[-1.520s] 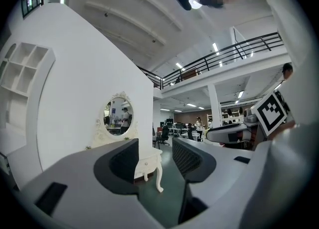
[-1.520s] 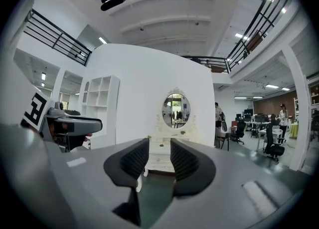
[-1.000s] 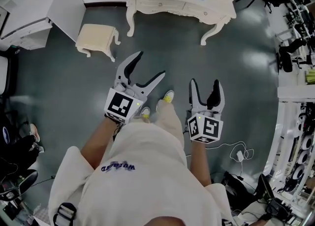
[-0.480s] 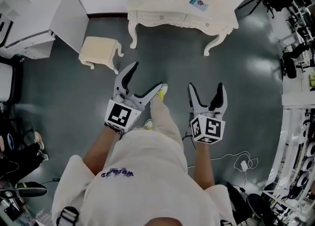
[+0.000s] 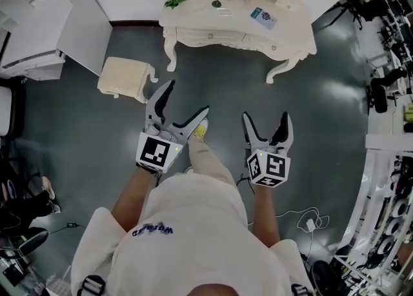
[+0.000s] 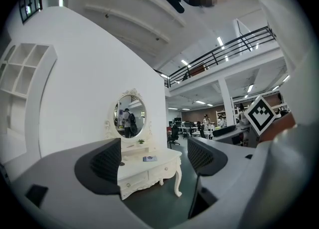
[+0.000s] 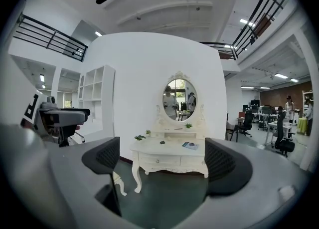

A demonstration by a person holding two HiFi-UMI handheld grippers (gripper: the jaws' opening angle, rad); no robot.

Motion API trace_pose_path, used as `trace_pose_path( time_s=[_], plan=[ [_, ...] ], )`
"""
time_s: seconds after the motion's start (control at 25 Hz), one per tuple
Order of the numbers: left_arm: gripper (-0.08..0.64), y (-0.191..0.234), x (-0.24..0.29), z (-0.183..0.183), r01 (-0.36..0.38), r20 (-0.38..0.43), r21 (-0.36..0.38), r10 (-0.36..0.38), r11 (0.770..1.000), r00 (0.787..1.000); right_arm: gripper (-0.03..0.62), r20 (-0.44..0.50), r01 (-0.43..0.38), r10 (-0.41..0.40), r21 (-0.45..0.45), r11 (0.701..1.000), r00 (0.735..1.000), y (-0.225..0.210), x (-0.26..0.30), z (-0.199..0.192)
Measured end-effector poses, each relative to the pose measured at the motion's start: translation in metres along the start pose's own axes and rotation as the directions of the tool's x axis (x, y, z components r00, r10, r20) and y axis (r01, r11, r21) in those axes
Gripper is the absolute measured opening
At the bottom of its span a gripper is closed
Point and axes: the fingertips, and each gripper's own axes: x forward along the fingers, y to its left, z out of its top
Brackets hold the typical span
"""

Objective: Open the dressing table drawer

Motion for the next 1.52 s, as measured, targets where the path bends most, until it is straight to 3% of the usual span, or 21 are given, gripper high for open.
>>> trace_pose_path(
  time_s=[0.48, 0.72, 0.84, 1.16, 1.32, 1.52],
  plan=[
    [0.397, 0.078, 0.114, -0.008, -0.036, -0.043, 0.022, 0.037, 0.999, 0.998, 0.525, -0.037, -0.035, 0.035, 0.014, 0.999, 0.999, -0.036, 0.149, 0.015],
    [0.396, 0.107, 0.156, -0.014, -0.058, -0.054, 0.011, 0.059, 0.998, 0.997, 0.525, -0.073, -0.060, 0.063, 0.040, 0.997, 0.995, -0.044, 0.200, 0.008],
    [0.396, 0.118, 0.173, -0.015, -0.064, -0.066, 0.042, 0.067, 0.997, 0.996, 0.525, -0.101, -0.070, 0.077, 0.077, 0.995, 0.992, -0.054, 0.222, -0.002],
    [0.397, 0.148, 0.196, -0.006, -0.142, -0.086, 0.034, 0.144, 0.989, 0.986, 0.523, -0.107, -0.126, 0.135, 0.089, 0.988, 0.985, -0.050, 0.274, 0.003],
    [0.396, 0.144, 0.203, 0.006, -0.164, -0.053, 0.015, 0.164, 0.986, 0.985, 0.523, -0.145, -0.182, 0.196, 0.100, 0.978, 0.970, -0.034, 0.286, -0.007],
    [0.396, 0.155, 0.195, -0.002, -0.200, -0.093, 0.042, 0.203, 0.979, 0.975, 0.523, -0.168, -0.228, 0.244, 0.108, 0.968, 0.955, -0.018, 0.298, -0.010]
  ],
)
